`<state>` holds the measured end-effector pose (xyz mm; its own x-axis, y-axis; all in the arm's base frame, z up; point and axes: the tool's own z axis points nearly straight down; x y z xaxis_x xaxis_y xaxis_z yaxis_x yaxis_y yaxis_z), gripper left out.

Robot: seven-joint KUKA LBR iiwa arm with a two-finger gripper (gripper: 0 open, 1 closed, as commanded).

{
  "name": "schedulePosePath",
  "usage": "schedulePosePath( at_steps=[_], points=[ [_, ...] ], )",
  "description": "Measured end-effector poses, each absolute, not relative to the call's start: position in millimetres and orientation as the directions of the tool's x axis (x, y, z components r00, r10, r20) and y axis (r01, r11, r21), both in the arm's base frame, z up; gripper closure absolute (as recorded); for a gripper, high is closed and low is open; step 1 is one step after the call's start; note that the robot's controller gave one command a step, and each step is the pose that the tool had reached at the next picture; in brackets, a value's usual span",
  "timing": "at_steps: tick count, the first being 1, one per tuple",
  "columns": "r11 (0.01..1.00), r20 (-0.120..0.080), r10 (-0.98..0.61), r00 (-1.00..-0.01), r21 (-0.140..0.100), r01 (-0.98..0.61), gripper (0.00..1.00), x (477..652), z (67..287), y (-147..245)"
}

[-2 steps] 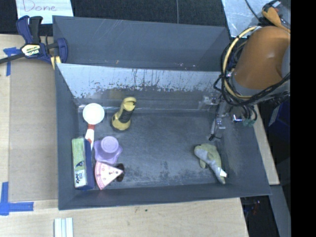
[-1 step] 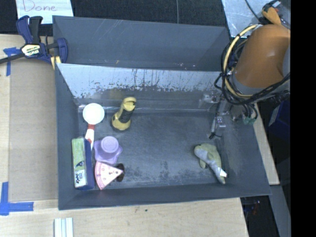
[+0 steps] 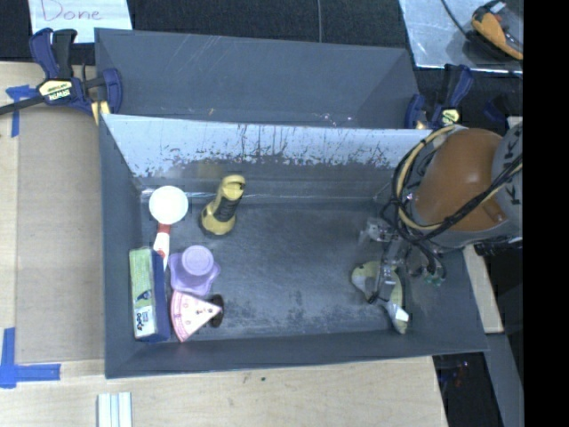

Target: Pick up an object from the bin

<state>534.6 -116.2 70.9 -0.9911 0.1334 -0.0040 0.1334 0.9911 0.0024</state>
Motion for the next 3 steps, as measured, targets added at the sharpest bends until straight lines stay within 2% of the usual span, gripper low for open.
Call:
schedulePosePath(
  at_steps=[1,2,3],
  points=[
    [0.999,-0.020,0.042,-0.999,-0.002,0.042,0.00,527.0,150.6,-118.8],
    [0.922,-0.001,0.388,-0.922,0.002,0.388,0.00,508.9,99.4,-151.6],
    [0.955,-0.019,0.295,-0.955,0.003,0.295,0.00,511.0,71.0,-141.4]
  ],
)
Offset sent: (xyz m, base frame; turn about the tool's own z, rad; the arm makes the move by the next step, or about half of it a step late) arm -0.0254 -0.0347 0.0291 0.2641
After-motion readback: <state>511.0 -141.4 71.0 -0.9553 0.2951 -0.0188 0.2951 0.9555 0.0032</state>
